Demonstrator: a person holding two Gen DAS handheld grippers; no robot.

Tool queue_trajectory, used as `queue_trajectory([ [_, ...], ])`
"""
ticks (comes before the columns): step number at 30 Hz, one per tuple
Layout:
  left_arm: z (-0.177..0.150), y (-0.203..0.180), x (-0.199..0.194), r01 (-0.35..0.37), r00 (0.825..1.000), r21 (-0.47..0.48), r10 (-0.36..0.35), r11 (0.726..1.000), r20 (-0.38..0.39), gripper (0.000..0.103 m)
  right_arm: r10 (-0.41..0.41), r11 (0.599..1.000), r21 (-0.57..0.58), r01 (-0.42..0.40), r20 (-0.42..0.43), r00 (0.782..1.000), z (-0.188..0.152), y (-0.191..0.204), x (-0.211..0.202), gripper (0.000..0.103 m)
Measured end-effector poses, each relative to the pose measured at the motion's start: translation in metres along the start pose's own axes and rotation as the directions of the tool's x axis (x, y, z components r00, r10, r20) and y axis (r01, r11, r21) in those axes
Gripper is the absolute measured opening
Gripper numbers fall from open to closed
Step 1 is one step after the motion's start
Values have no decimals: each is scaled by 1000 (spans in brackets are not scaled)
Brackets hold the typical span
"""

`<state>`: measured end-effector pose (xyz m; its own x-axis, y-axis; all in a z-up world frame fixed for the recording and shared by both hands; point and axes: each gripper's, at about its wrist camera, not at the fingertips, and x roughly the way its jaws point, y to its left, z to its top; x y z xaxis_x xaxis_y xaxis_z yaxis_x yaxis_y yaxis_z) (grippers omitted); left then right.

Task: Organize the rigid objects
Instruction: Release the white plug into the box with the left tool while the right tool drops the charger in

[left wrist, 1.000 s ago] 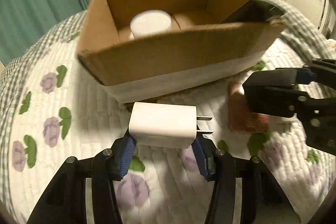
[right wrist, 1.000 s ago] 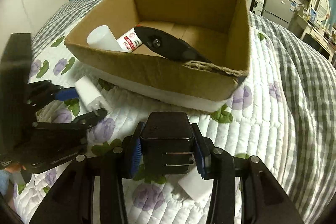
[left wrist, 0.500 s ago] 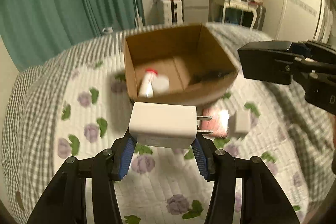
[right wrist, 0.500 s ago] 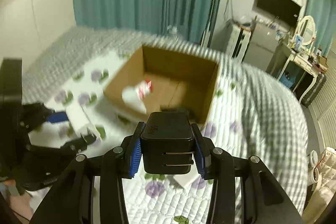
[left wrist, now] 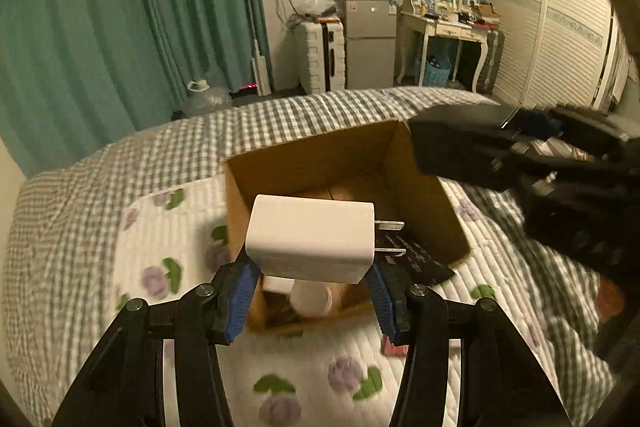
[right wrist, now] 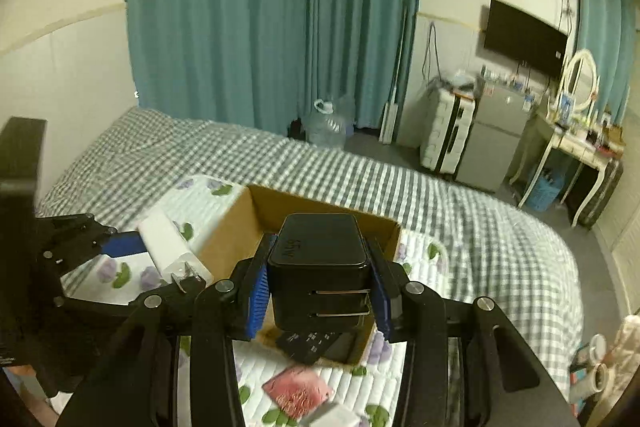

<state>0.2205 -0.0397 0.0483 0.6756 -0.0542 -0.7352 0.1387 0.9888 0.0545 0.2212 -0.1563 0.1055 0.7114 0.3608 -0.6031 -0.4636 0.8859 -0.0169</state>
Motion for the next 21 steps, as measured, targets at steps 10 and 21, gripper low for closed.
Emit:
queue_trajectory([
  [10,0,6,97,13,998,-14,-14,1000,-66,52,30,996,82,-21,-103,994,-37,-40,118,41],
  [21,-3,4,56,-69,998,-46,70,997,11,72,39,995,98,-36,-33,999,-27,-53,93,60],
])
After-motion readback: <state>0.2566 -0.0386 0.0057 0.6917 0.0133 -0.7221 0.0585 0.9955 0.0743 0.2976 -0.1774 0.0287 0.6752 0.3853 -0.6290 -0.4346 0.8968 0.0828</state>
